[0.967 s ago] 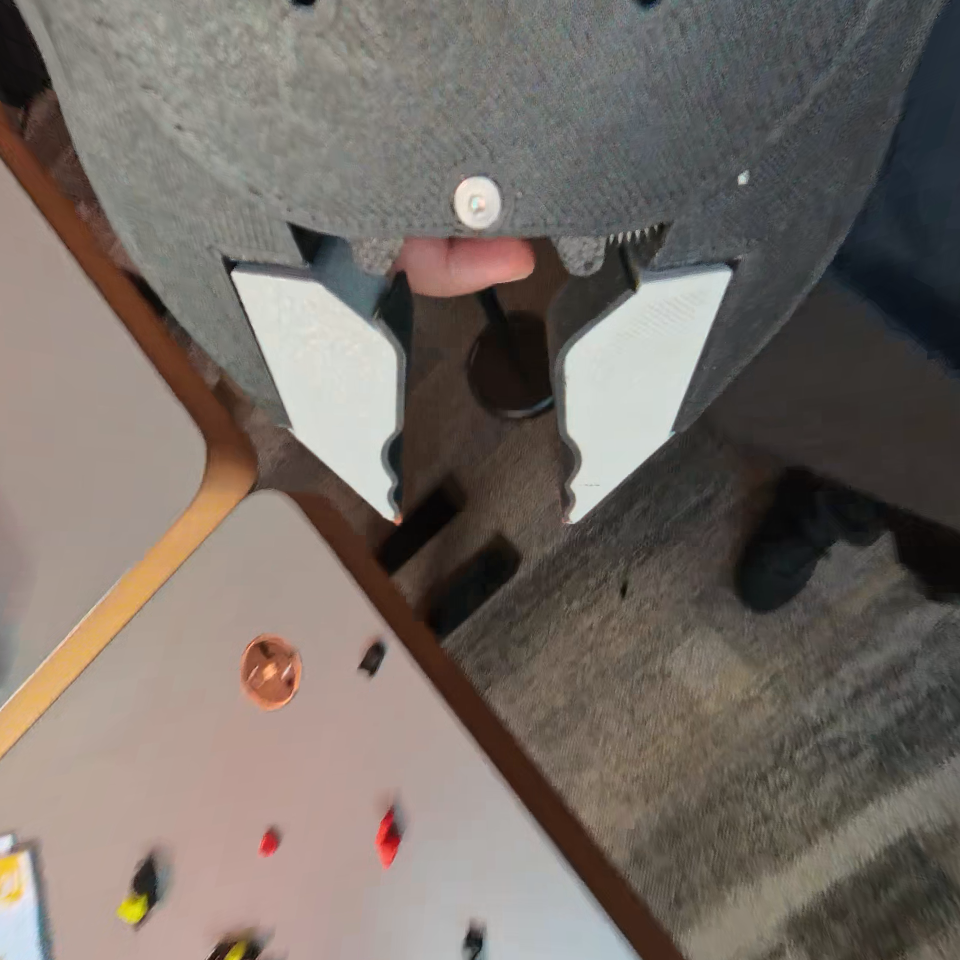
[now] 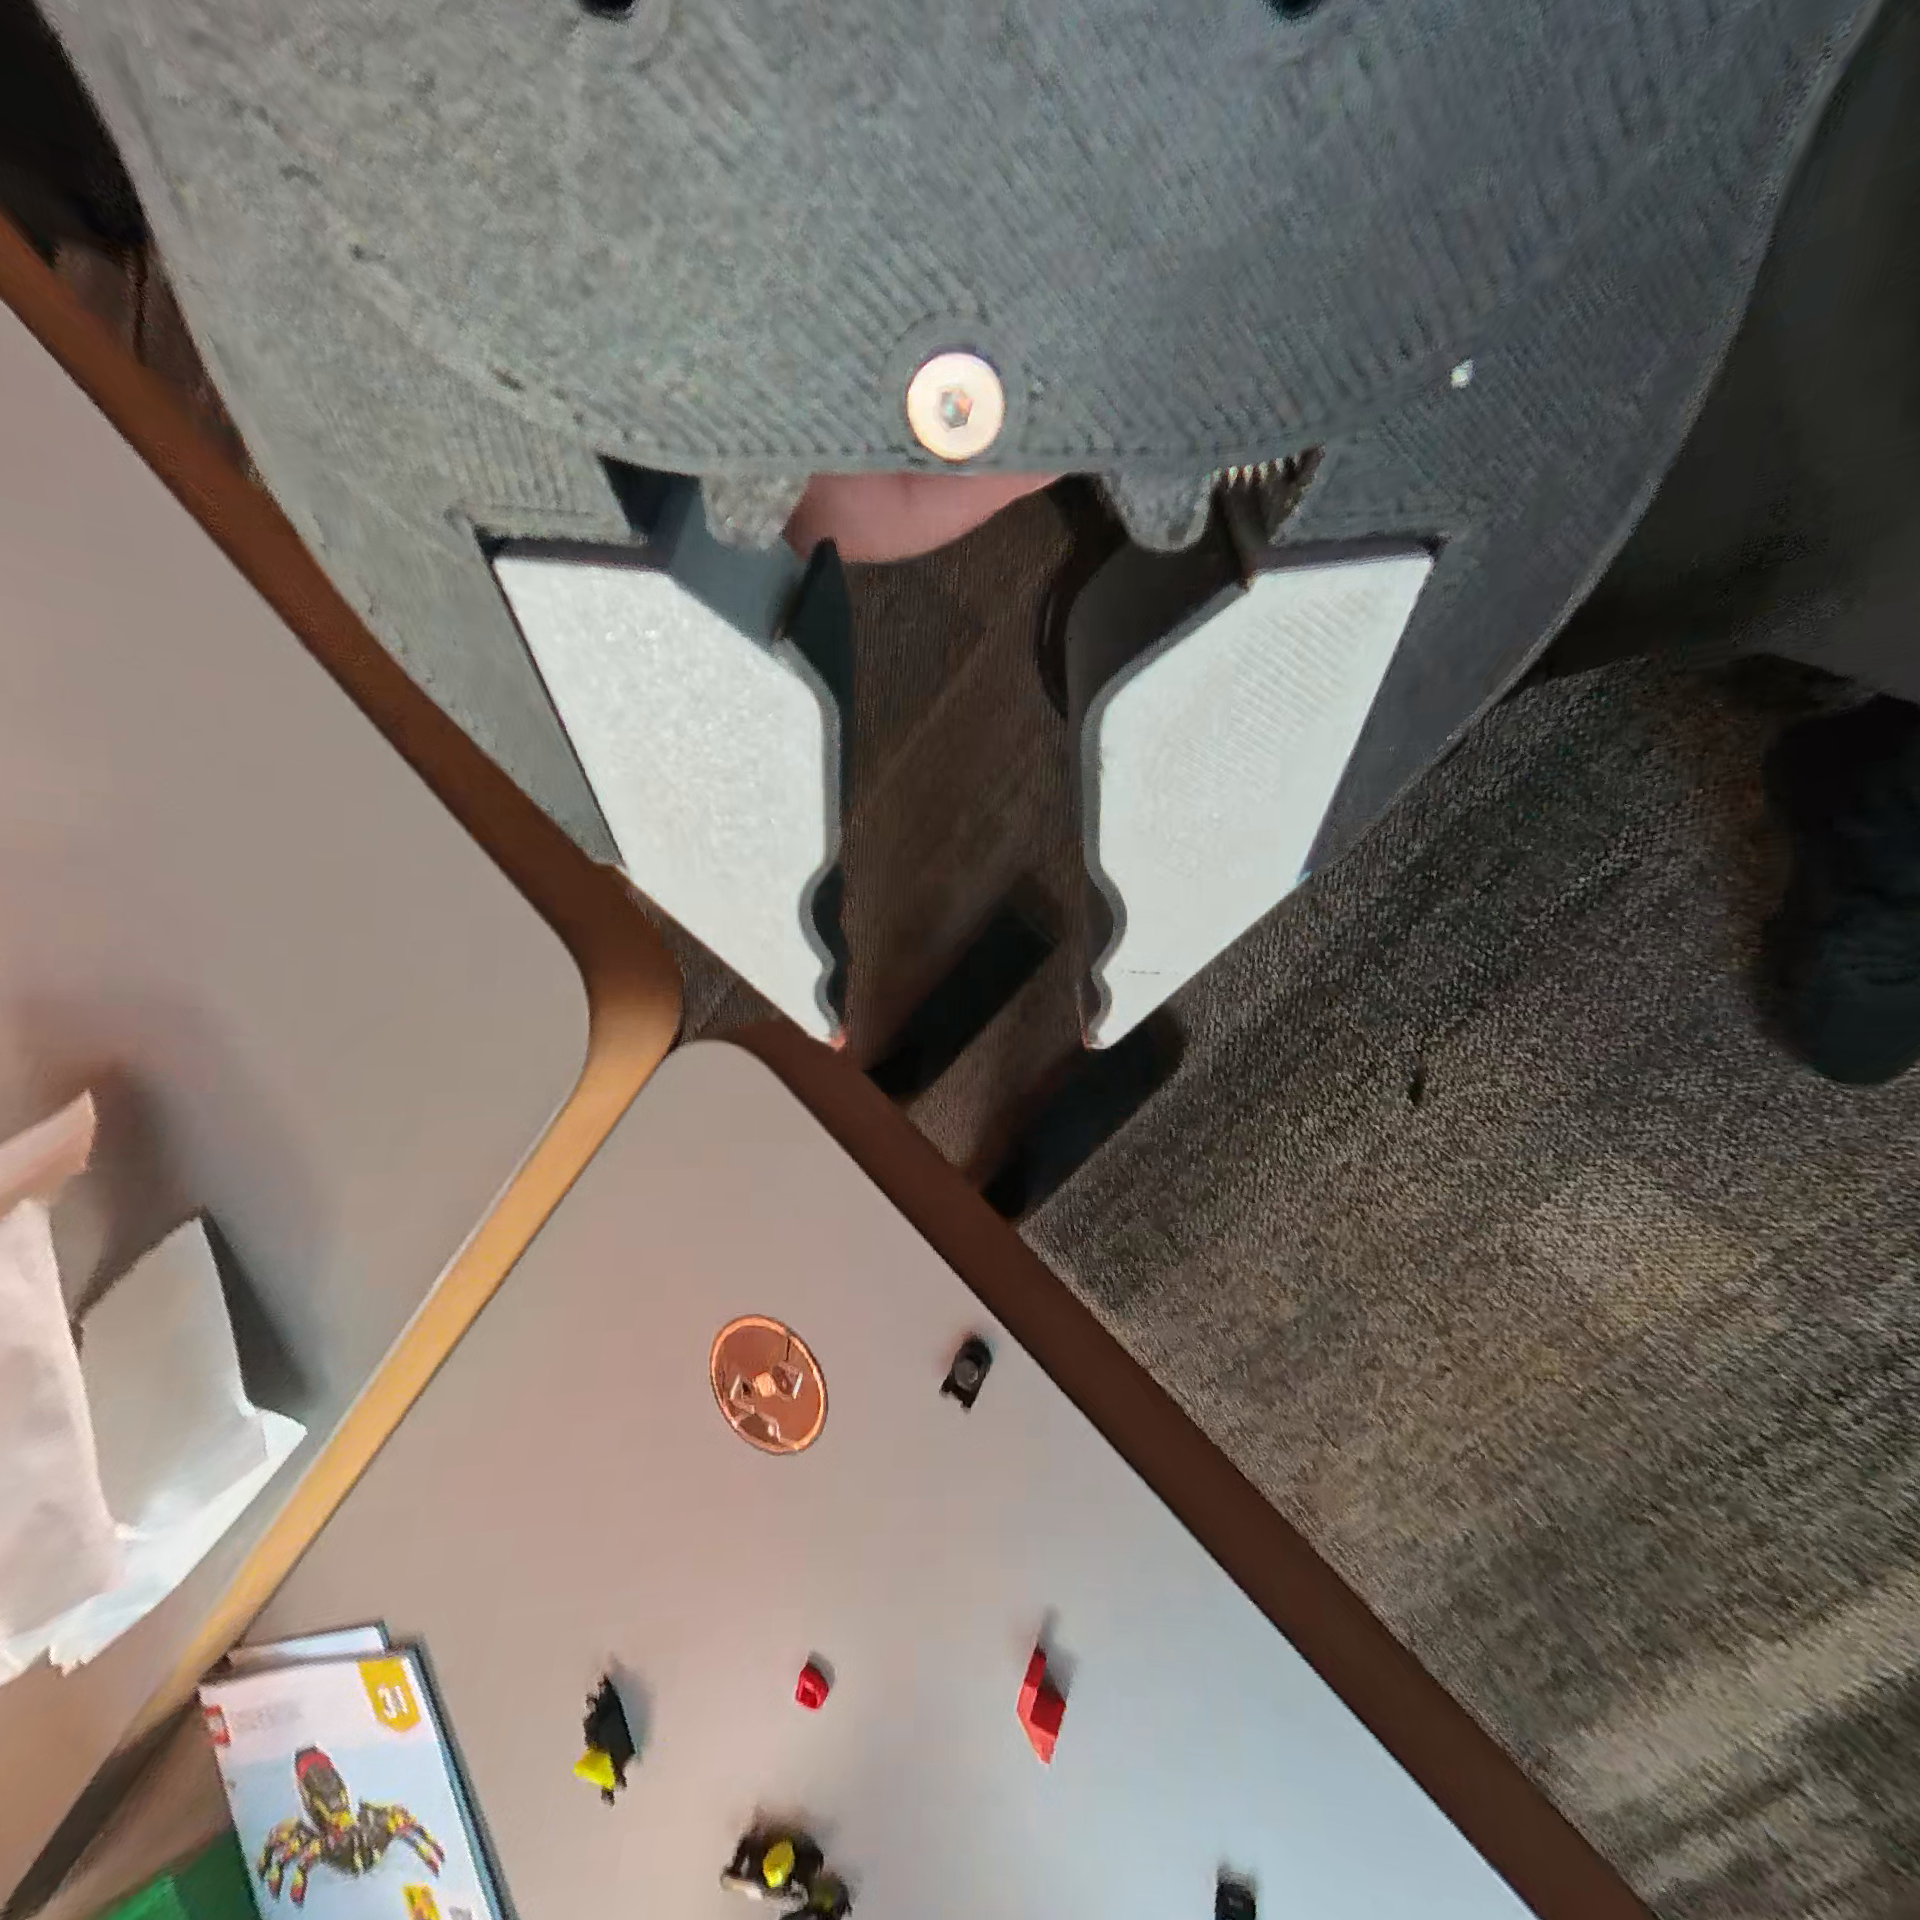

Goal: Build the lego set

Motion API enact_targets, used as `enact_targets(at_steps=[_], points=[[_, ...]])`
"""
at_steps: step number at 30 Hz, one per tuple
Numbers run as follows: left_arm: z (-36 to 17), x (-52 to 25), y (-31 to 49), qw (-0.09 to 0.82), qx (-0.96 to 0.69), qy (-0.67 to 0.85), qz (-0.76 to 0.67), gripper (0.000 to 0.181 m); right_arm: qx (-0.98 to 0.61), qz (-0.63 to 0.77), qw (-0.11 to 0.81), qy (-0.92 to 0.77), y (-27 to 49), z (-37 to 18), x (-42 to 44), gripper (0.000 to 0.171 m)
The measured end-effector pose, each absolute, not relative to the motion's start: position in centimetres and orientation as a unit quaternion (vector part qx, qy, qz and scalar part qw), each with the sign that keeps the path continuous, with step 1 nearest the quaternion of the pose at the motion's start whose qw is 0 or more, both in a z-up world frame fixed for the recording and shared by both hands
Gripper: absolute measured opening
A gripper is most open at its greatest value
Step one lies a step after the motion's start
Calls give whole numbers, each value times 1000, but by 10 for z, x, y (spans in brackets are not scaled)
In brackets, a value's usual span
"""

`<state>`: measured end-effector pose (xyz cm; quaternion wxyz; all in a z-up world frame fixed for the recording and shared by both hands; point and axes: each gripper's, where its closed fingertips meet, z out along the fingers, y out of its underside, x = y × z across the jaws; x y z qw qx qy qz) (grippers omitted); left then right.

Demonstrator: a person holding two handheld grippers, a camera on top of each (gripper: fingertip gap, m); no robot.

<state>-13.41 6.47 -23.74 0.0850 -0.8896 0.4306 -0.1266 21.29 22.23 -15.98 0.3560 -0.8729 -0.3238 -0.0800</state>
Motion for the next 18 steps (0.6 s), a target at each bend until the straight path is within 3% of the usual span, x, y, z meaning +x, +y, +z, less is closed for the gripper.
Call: enact_targets(at_steps=[1, 8, 12, 18], points=[[-246, -144, 63, 84, -889, 431, -127, 0, -880, -86, 348, -312, 216, -156, 211, 42], [-304, -211, 63, 72, -881, 459, -92, 0, -904, -91, 316, -272, 175, -119, 173, 41], [-316, -227, 70, 91, -885, 448, -87, 0, -901, -75, 346, -251, 182, -89, 128, 39], [-315, -232, 71, 123, -886, 438, -94, 0, -897, -39, 308, -315, 171, -102, 79, 42]])
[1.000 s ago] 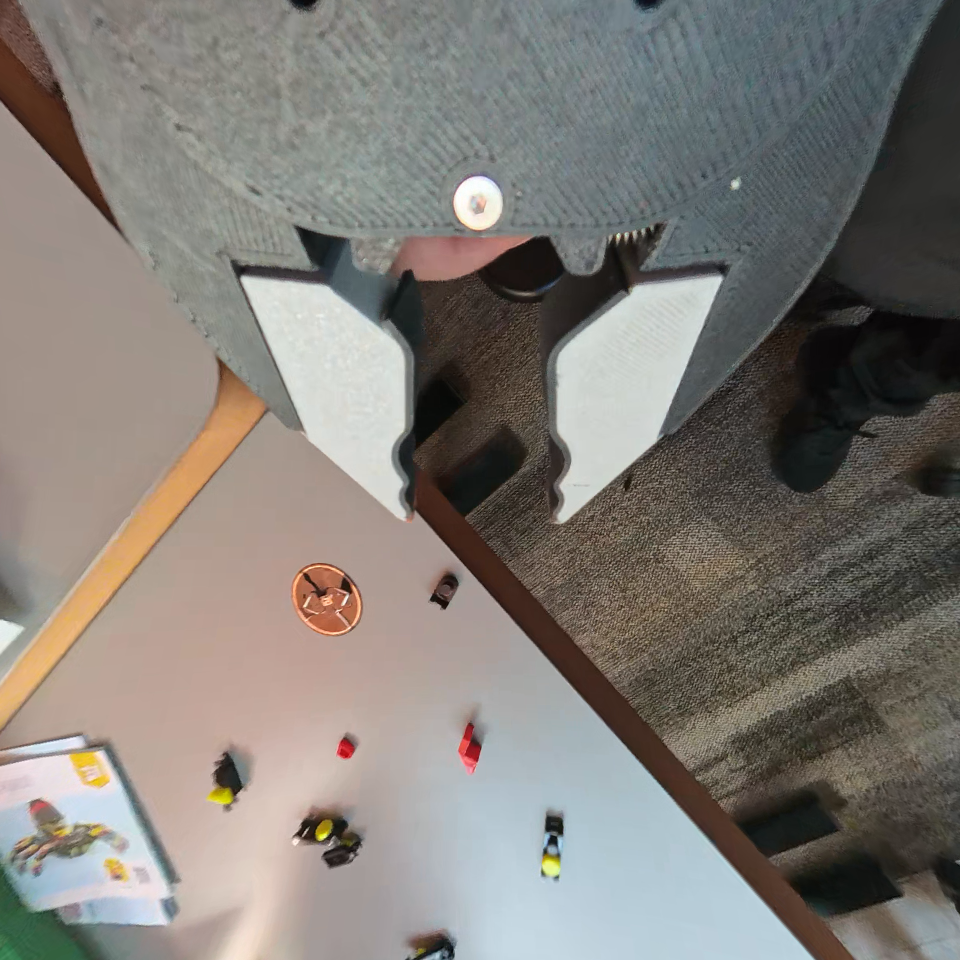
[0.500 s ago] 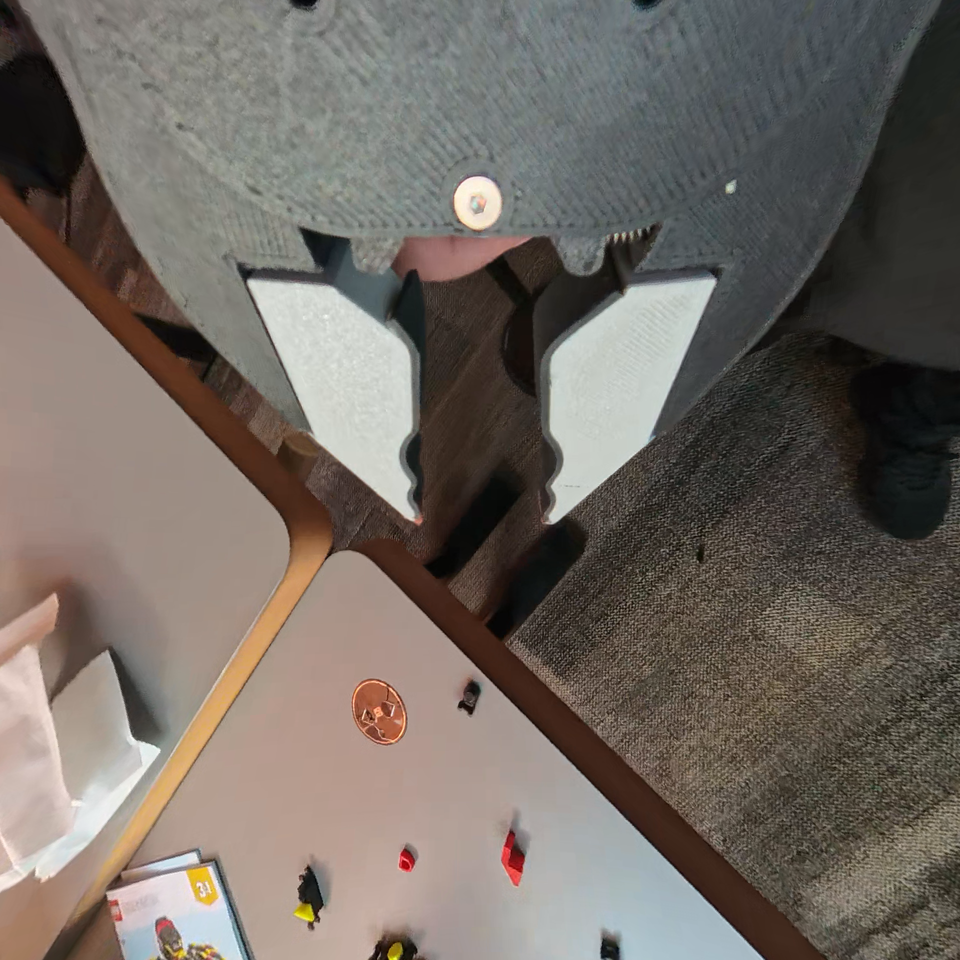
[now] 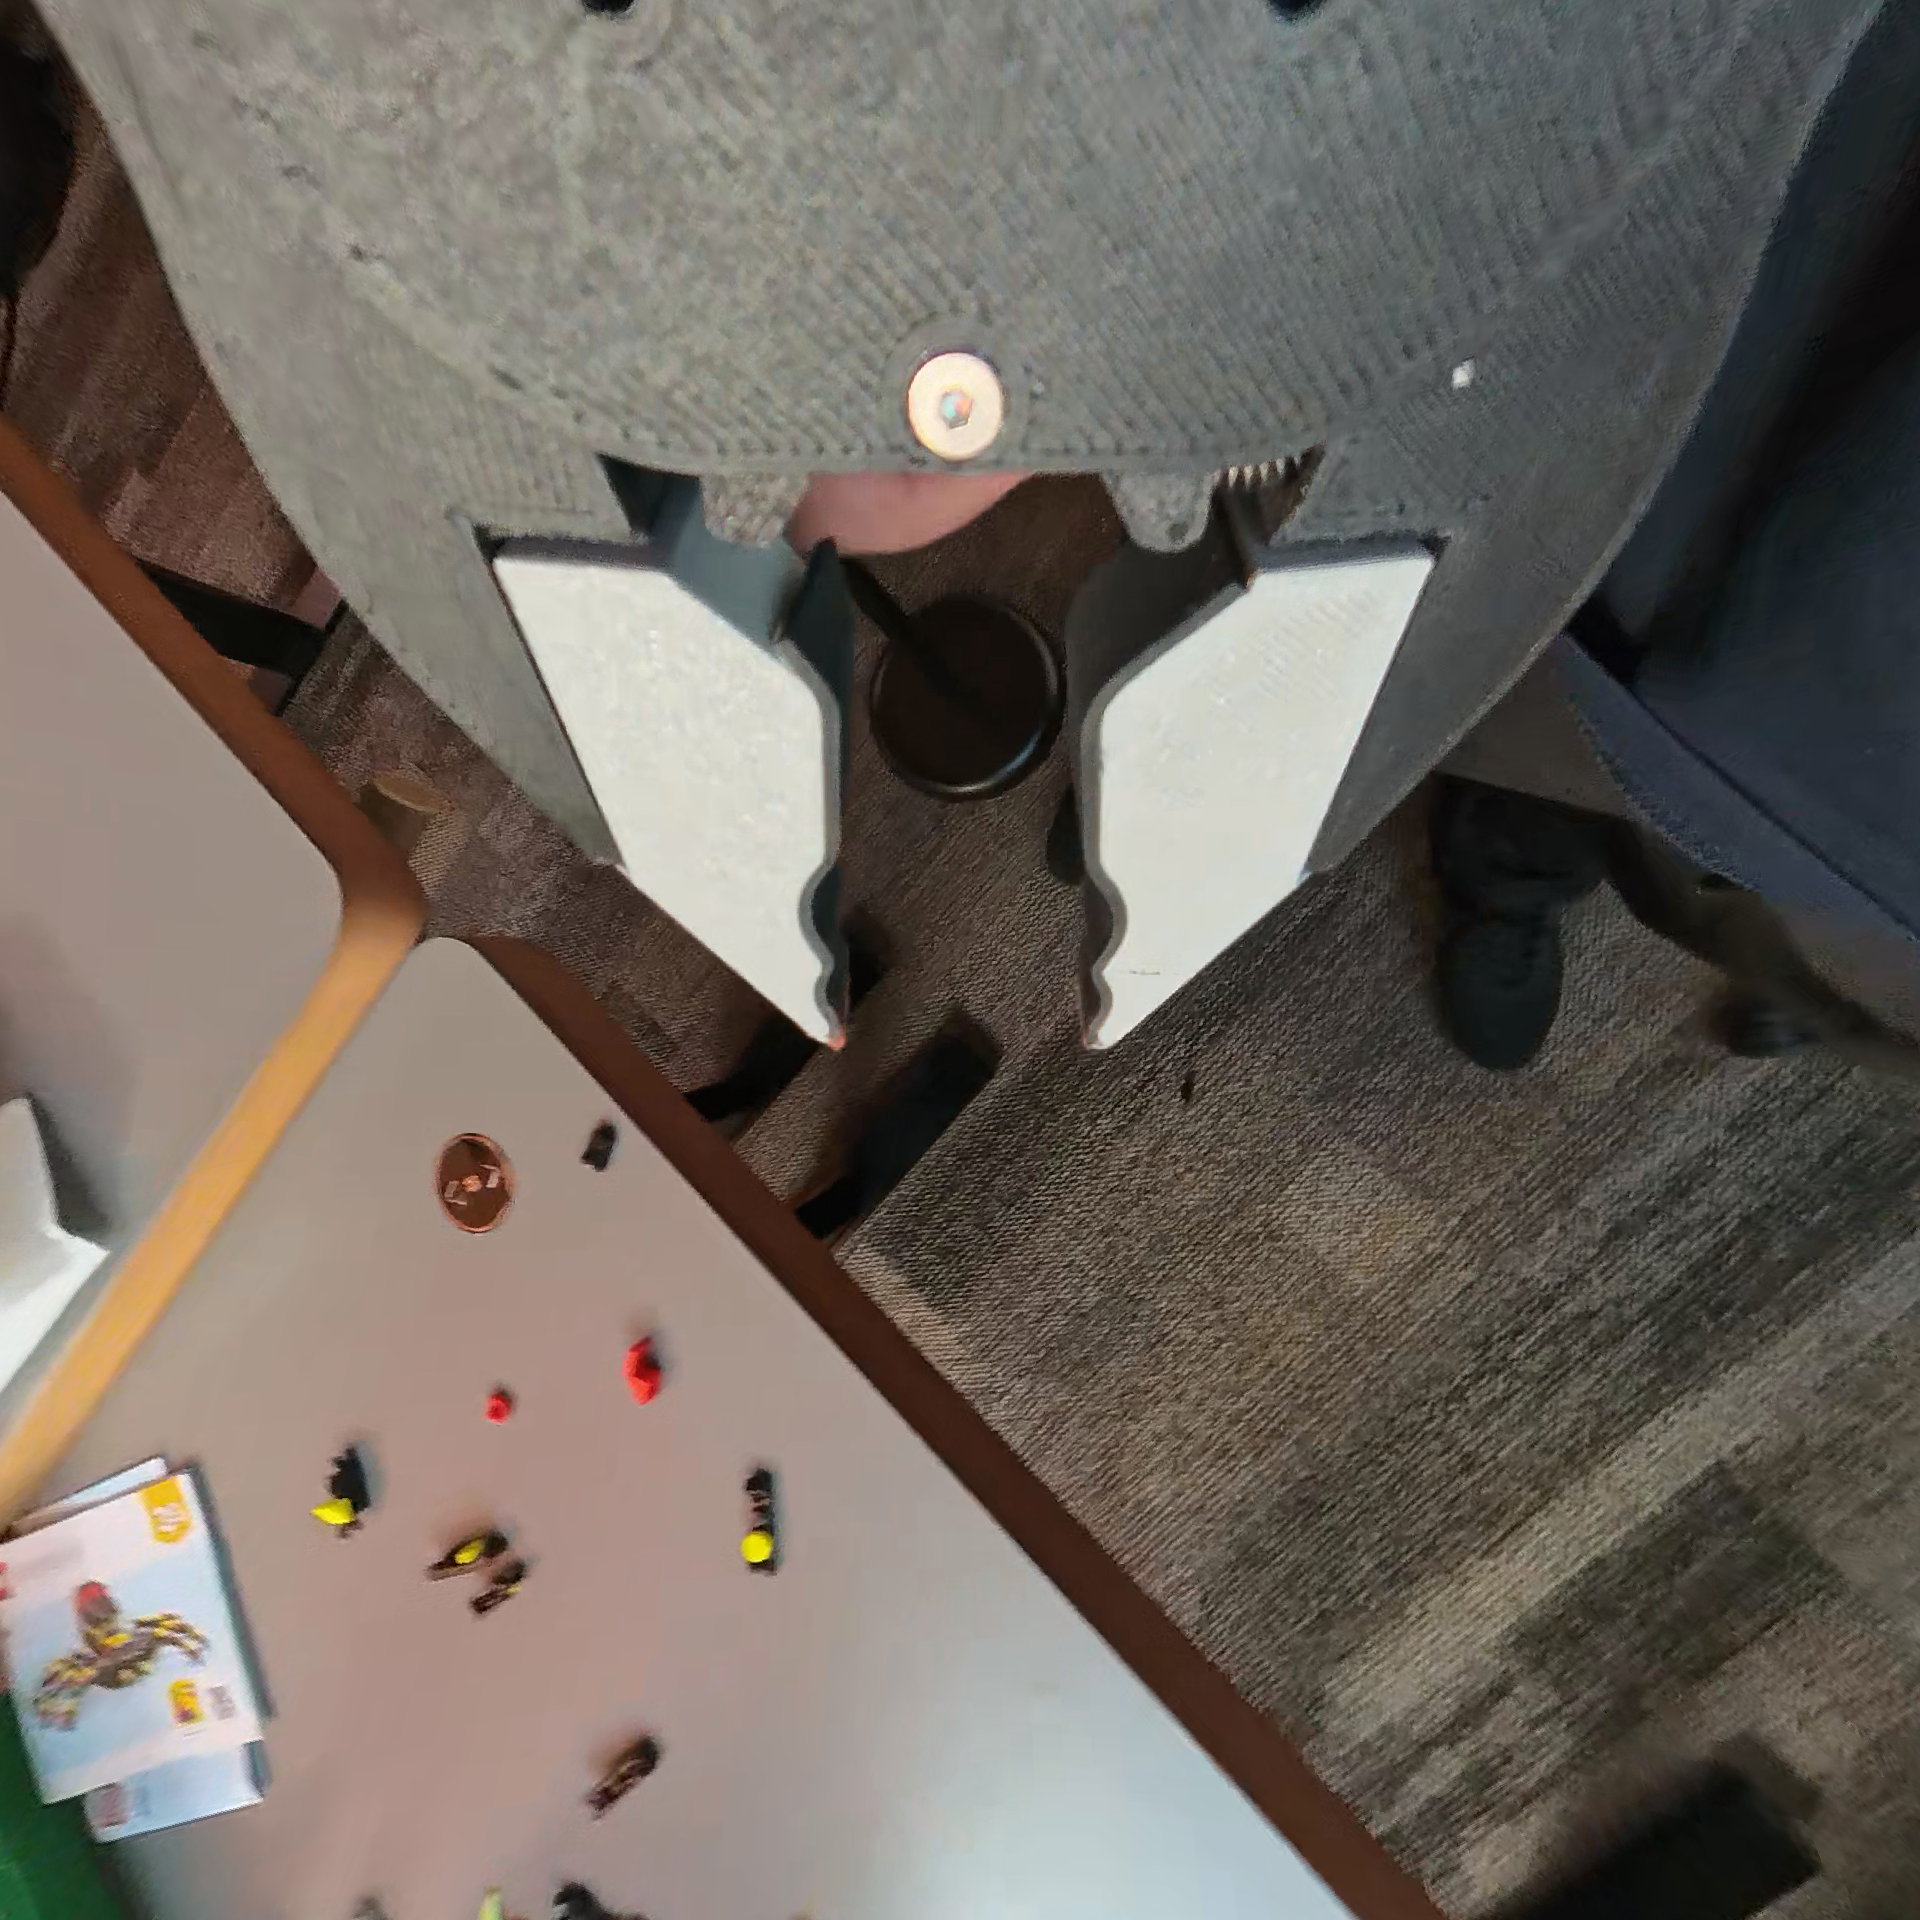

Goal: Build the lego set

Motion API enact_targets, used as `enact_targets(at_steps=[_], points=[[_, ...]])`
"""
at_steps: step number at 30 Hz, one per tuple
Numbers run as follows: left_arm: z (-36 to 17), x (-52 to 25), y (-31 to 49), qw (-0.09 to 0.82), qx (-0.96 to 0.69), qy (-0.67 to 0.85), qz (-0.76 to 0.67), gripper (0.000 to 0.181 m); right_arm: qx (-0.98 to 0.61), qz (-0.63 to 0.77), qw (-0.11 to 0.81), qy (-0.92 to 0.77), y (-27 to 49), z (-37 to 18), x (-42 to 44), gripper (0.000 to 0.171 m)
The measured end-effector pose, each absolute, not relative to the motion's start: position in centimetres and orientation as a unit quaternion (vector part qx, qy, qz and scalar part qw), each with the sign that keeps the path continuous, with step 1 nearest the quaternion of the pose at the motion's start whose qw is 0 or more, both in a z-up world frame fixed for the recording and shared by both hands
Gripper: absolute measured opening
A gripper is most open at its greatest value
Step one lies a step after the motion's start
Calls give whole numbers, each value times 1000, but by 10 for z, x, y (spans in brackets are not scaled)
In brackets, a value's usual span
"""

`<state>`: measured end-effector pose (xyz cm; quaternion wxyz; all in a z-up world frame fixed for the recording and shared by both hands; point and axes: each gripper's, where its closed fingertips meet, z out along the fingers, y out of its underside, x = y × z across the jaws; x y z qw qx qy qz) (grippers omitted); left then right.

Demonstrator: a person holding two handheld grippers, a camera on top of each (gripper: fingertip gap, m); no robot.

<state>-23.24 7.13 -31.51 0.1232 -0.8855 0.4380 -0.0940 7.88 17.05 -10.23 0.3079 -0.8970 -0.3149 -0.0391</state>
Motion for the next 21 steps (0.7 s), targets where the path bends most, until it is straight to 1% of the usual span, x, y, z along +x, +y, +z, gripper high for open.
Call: enact_targets(at_steps=[5, 11, 14, 18, 19, 21], points=[[-312, -251, 65, 147, -898, 406, -88, 0, -914, -38, 264, -306, 156, -119, 66, 42], [-325, -301, 36, 132, -919, 368, -54, 0, -899, -40, 235, -368, 159, -127, 46, 41], [-325, -324, 20, 126, -939, 319, -36, 0, -904, -10, 220, -367, 163, -124, 25, 41], [-322, -344, -14, 92, -965, 244, -8, 0, -902, 23, 230, -364, 183, -112, -8, 35], [-318, -346, -23, 83, -970, 228, 1, 0, -906, 39, 225, -356, 187, -110, -16, 36], [-305, -345, -35, 71, -978, 194, 18, 0, -901, 116, 216, -358, 192, -97, -49, 35]])
